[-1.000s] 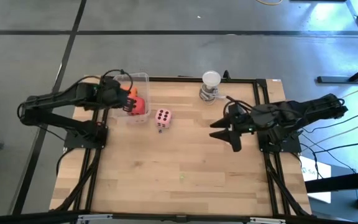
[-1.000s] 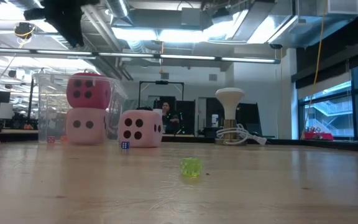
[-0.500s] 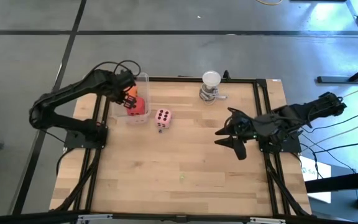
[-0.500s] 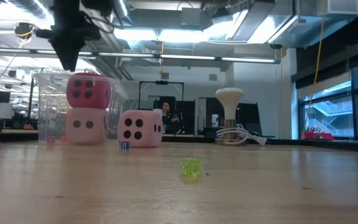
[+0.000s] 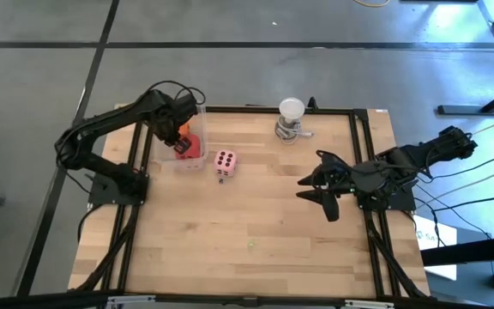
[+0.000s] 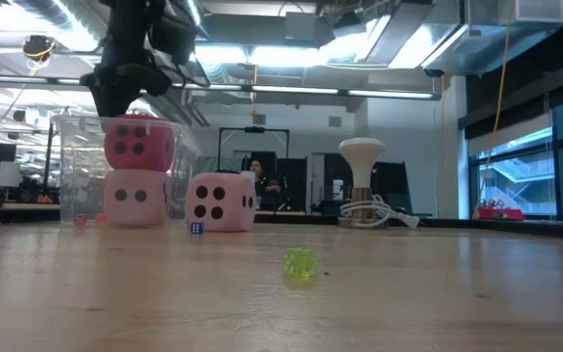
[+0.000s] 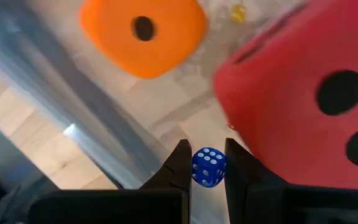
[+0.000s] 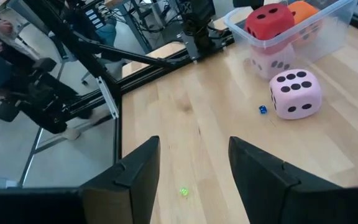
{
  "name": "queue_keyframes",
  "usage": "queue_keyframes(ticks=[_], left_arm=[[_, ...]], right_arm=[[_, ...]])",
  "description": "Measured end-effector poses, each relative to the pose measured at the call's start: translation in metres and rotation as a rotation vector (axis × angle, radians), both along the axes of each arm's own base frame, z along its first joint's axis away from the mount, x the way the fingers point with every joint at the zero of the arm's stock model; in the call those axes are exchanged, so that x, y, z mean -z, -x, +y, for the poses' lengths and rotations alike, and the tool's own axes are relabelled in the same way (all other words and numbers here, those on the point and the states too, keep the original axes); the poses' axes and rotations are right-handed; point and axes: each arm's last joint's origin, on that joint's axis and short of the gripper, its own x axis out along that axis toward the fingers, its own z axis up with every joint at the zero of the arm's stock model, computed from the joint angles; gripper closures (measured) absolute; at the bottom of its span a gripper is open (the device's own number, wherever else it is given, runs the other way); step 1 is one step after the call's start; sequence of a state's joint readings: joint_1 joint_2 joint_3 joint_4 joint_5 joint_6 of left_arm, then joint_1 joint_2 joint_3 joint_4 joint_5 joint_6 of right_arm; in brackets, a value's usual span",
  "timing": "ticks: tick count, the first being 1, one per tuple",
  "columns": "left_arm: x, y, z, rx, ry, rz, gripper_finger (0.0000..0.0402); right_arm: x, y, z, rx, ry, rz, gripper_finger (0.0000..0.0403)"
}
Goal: Pick & Place Dice
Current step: Put the small blue dice into the transparent bin
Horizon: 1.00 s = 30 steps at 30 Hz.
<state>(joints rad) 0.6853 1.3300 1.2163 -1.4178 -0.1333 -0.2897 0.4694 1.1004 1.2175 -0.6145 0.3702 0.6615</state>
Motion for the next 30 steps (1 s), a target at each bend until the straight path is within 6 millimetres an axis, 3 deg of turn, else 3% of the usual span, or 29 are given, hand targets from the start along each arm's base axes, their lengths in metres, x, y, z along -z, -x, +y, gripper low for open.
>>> queue_keyframes(ticks=[4, 14, 19, 30], left_arm=[[0.005, -0.005, 0.002, 0.078, 0.057, 0.005, 0.0366], [0.014, -0.002, 0.004, 0.166, 0.092, 0.197, 0.027], [0.014, -0.002, 0.003, 0.221, 0.106, 0.211, 0.0236], [0.011, -0.002, 0.004, 0.197, 0.087, 0.21, 0.0204]], right_arm=[[0.0, 0.0, 0.0, -0.006, 0.012, 0.0, 0.0213], [0.003, 0.001, 0.0, -0.011, 0.026, 0.026, 0.0213], [0.003, 0.001, -0.001, -0.005, 0.032, 0.026, 0.0213], [0.007, -0.004, 0.002, 0.002, 0.046, 0.045, 0.0213]])
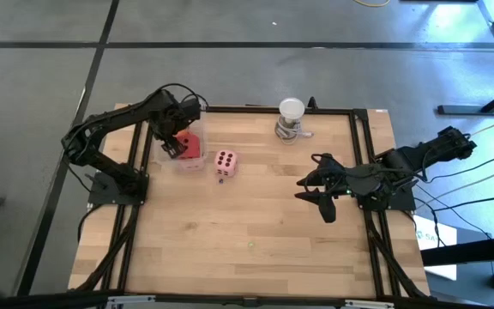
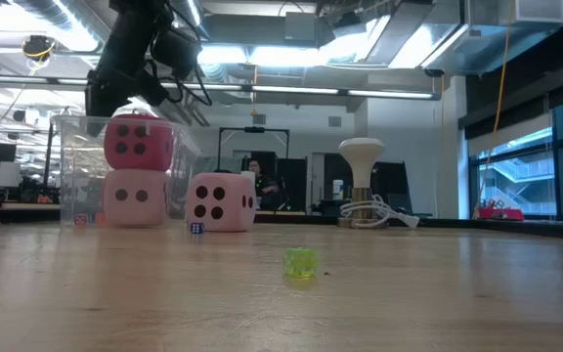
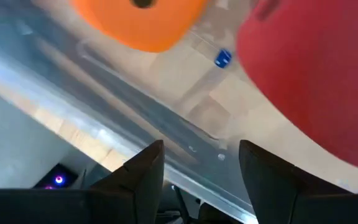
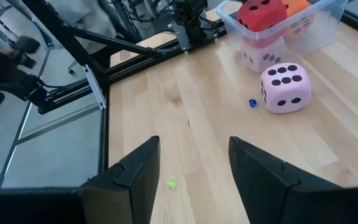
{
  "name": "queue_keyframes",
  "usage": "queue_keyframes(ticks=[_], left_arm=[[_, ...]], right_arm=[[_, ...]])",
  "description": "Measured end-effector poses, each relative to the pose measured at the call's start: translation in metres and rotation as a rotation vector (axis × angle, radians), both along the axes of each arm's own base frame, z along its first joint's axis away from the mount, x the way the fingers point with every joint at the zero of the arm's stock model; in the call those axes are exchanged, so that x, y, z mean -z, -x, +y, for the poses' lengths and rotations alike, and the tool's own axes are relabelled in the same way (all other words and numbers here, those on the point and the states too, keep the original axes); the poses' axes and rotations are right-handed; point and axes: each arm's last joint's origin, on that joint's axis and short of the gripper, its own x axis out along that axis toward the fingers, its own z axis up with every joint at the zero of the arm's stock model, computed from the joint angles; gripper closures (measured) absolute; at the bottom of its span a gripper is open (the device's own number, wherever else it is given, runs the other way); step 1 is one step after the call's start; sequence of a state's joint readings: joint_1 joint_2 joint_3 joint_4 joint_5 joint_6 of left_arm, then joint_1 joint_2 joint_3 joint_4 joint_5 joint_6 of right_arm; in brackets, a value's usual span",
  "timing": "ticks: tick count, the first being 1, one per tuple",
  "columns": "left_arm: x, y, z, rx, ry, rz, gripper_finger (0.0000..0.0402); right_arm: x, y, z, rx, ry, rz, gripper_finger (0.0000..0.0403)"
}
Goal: Pick & Place Dice
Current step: Put the small blue dice into the transparent bin
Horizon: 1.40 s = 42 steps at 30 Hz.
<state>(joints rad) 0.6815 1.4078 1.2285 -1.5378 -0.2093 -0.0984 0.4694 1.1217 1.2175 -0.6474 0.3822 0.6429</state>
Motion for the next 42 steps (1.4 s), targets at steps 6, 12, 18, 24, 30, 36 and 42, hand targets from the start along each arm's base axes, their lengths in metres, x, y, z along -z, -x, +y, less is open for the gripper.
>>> queue_keyframes(ticks=[6, 12, 18, 24, 30, 36, 42], left_arm=[[-0.035, 0.005, -0.005, -0.11, -0.102, -0.107, 0.0214], [-0.081, 0.008, -0.034, -0.187, -0.242, -0.406, 0.0226], [-0.109, 0.012, -0.087, -0.259, -0.463, -0.924, 0.0234], [-0.076, -0.002, -0.14, -0.196, -0.544, -1.112, 0.0248], [-0.023, -0.035, -0.184, -0.155, -0.614, -1.126, 0.0273], [0.022, -0.071, -0.211, -0.125, -0.679, -1.025, 0.0298], [0.055, -0.098, -0.225, -0.142, -0.665, -0.961, 0.0304]], right_arm=[[0.002, -0.002, 0.001, 0.006, -0.016, 0.009, 0.0213], [0.002, -0.002, 0.001, 0.007, -0.019, 0.009, 0.0213], [0.002, -0.002, 0.001, 0.004, -0.02, 0.012, 0.0213], [0.003, -0.001, 0.001, 0.002, -0.006, 0.028, 0.0213], [0.004, 0.0, 0.0, -0.005, 0.011, 0.037, 0.0213], [0.005, 0.0, 0.0, -0.005, 0.015, 0.043, 0.0213], [0.005, 0.0, 0.0, -0.005, 0.016, 0.046, 0.0213]])
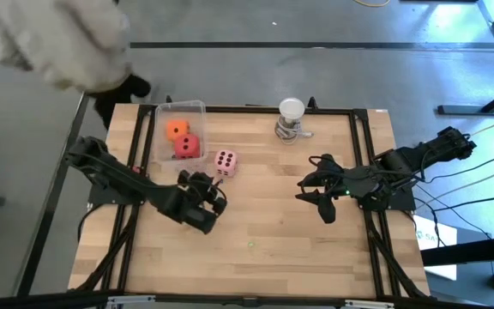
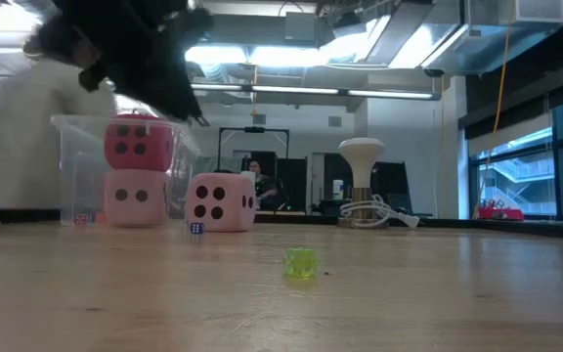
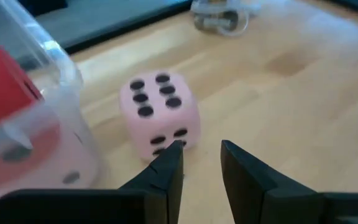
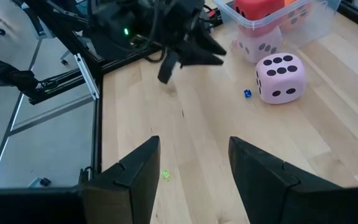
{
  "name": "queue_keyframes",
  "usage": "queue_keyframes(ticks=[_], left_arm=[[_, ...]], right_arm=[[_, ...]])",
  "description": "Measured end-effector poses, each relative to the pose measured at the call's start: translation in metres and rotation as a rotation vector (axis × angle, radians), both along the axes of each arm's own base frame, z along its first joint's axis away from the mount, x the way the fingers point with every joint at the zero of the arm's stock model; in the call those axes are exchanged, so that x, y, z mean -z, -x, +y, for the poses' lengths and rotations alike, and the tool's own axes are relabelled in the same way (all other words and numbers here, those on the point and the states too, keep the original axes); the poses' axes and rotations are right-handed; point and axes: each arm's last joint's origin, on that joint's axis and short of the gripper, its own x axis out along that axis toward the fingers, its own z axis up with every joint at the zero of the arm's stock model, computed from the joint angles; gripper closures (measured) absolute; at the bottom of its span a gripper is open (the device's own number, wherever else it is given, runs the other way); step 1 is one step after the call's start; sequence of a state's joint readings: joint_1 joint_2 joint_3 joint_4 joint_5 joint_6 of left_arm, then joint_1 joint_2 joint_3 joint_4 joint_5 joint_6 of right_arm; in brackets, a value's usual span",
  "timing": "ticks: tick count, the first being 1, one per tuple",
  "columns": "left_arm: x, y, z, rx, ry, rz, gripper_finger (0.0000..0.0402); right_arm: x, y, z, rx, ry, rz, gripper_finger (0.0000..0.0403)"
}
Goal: Pick & Place Dice
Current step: Put the small blue dice into the transparent bin
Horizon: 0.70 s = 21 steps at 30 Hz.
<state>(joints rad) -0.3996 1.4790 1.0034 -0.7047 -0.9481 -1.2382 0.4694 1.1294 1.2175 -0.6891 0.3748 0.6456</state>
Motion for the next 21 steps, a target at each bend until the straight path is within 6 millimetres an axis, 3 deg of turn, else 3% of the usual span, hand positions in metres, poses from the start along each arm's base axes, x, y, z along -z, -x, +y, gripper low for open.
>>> queue_keyframes(ticks=[13, 21], left_arm=[[0.048, -0.022, 0.002, -0.214, 0.189, -0.042, 0.0301], [0.067, -0.038, 0.012, -0.228, 0.252, -0.011, 0.0284]], right_arm=[[0.0, 0.0, 0.0, 0.005, -0.003, 0.0, 0.0213], [0.0, 0.0, 0.0, 0.016, -0.021, 0.0, 0.0213]])
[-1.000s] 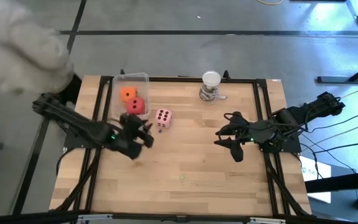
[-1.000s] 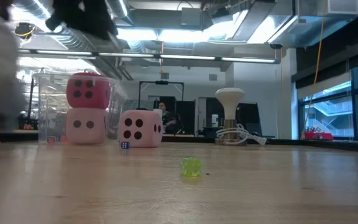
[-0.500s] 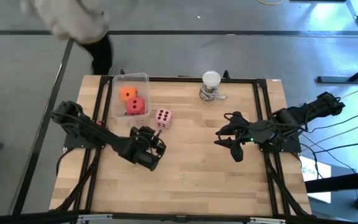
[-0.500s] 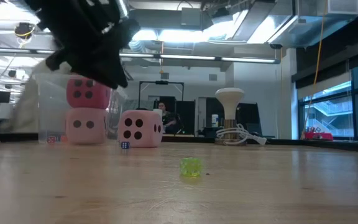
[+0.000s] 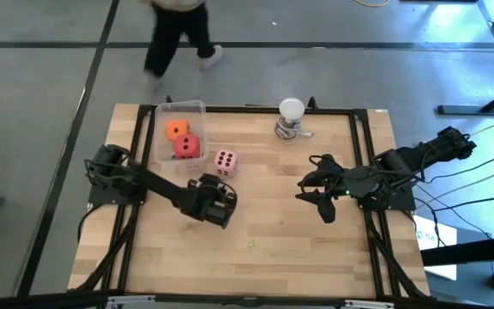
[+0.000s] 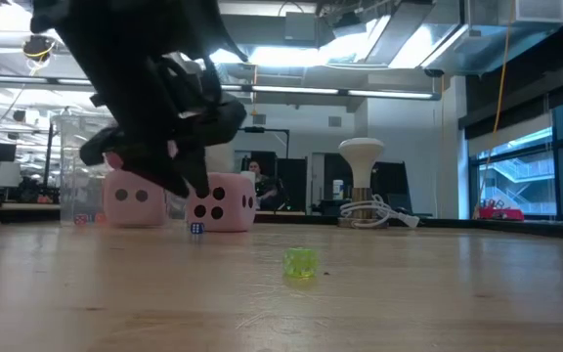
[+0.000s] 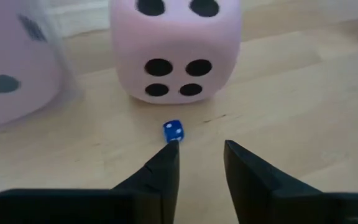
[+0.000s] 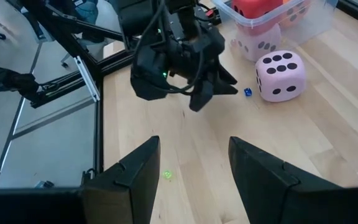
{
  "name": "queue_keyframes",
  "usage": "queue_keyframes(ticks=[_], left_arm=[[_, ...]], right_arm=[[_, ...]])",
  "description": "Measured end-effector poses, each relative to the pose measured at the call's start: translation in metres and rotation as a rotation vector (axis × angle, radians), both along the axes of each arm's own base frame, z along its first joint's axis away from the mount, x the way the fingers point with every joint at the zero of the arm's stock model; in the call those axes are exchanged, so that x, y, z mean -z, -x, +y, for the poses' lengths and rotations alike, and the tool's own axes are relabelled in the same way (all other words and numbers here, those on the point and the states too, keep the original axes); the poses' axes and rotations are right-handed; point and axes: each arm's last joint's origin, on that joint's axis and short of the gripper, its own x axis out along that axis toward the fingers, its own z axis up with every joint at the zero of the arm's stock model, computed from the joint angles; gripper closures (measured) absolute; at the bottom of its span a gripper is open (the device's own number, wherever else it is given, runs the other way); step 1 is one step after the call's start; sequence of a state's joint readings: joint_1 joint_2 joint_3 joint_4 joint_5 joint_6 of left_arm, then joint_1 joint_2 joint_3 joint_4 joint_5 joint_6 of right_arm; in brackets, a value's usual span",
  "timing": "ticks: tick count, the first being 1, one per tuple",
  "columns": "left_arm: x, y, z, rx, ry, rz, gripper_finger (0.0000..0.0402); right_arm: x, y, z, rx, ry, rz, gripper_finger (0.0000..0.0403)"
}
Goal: Pick & Place Dice
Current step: Put the small blue dice into the transparent bin
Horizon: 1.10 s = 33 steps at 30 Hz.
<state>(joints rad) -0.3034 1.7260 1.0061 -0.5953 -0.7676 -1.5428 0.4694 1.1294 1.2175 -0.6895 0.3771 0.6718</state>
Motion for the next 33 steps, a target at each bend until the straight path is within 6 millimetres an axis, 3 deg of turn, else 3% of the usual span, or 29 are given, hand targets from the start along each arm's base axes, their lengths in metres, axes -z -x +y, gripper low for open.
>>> queue_keyframes(ticks=[13, 22, 33], left_arm=[[0.004, -0.007, 0.022, -0.046, 0.066, 0.024, 0.0164], [0.016, -0.013, 0.039, -0.035, 0.081, 0.095, 0.0155], [0.036, -0.021, 0.044, -0.046, 0.084, 0.123, 0.0155]], right_arm=[[0.0, 0.0, 0.0, -0.003, -0.002, 0.001, 0.0213], [0.0, 0.0, 0.001, -0.026, -0.016, 0.008, 0.0213], [0.0, 0.0, 0.002, -0.061, -0.051, 0.009, 0.0213]])
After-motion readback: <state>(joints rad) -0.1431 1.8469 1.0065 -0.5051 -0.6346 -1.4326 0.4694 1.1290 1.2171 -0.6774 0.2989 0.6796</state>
